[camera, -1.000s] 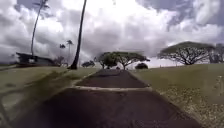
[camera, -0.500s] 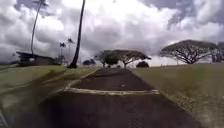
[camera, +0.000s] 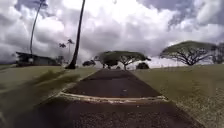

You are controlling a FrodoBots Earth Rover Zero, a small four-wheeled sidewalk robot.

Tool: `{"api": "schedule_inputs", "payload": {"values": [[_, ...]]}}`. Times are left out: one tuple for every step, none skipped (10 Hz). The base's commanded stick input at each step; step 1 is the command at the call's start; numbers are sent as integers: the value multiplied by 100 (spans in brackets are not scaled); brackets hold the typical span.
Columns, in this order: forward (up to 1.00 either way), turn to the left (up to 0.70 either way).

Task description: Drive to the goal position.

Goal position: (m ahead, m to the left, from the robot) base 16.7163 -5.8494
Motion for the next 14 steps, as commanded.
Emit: {"api": "schedule_inputs", "payload": {"values": [[70,0],[70,0],[70,0],[70,0],[70,0],[70,0],[70,0],[70,0],[70,0],[70,0],[70,0],[70,0],[70,0],[70,0]]}}
